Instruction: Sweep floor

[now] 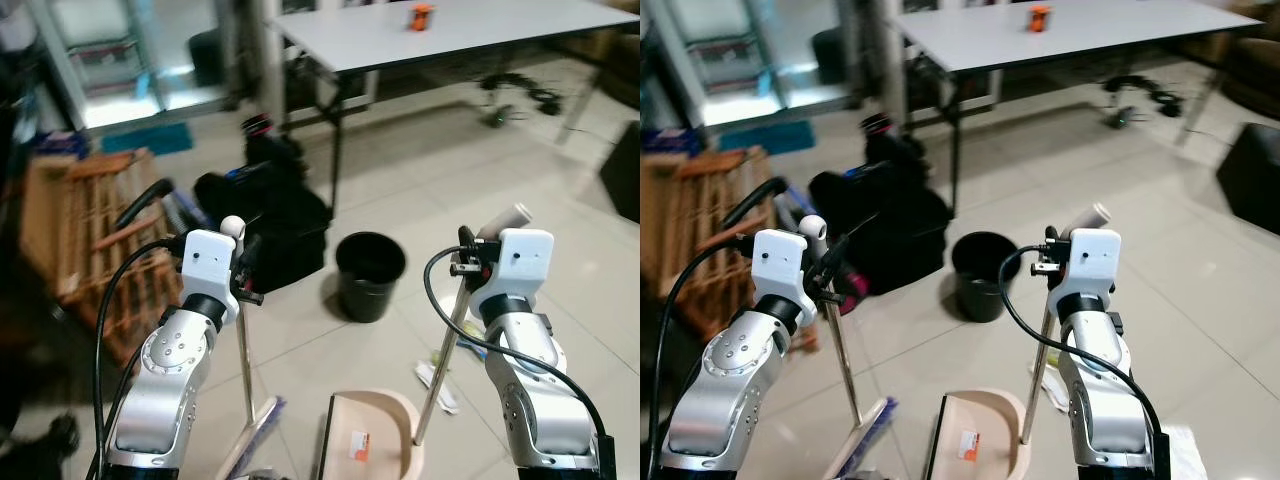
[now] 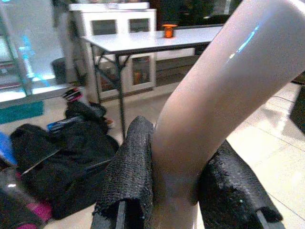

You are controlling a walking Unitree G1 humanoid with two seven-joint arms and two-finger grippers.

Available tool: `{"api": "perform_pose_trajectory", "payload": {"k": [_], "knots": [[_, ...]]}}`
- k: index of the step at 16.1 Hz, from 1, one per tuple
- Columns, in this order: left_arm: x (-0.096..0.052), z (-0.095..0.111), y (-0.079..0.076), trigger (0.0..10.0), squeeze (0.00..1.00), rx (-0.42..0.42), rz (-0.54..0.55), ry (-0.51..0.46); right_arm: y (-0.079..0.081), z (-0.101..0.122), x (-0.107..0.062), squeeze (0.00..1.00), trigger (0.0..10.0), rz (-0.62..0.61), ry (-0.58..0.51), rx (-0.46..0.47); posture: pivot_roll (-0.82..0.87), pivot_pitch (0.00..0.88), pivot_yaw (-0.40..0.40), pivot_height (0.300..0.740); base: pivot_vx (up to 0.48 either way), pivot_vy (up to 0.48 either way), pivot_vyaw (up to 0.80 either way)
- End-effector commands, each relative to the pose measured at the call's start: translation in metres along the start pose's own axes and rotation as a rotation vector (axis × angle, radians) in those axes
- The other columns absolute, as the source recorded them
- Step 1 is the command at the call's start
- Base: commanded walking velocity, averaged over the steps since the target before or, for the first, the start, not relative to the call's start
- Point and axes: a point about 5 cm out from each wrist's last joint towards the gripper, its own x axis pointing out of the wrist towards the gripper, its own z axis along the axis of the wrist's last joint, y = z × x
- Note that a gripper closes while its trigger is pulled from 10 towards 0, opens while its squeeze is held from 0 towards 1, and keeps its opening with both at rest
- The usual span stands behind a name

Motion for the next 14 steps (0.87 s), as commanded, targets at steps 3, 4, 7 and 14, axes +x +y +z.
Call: {"api": "perform_pose_trajectory", "payload": {"k": [3, 4, 7, 14], "knots": [[0.0017, 0.0082, 0.0003, 10.0, 0.00, 0.007, -0.017, -0.012, -0.0041, 0.0080, -0.0016, 0.00, 10.0, -0.013, -0.022, 0.011, 0.02, 0.000, 0.017, 0.740, 0.000, 0.000, -0.80], [0.0017, 0.0078, -0.0004, 10.0, 0.00, 0.008, -0.023, -0.009, -0.0046, 0.0071, -0.0025, 0.00, 10.0, -0.015, -0.017, 0.010, 0.02, 0.000, 0.017, 0.740, 0.000, 0.000, -0.80], [0.0012, 0.0058, 0.0004, 10.0, 0.00, 0.039, -0.013, -0.003, -0.0055, 0.0051, -0.0039, 0.00, 10.0, -0.022, -0.007, -0.008, 0.02, 0.006, 0.017, 0.740, 0.000, 0.000, -0.80], [0.0052, 0.0136, 0.0035, 10.0, 0.00, 0.046, 0.001, -0.047, -0.0098, 0.0029, -0.0038, 0.00, 10.0, -0.028, 0.013, -0.044, 0.01, 0.021, 0.018, 0.740, 0.000, 0.000, -0.80]]}}
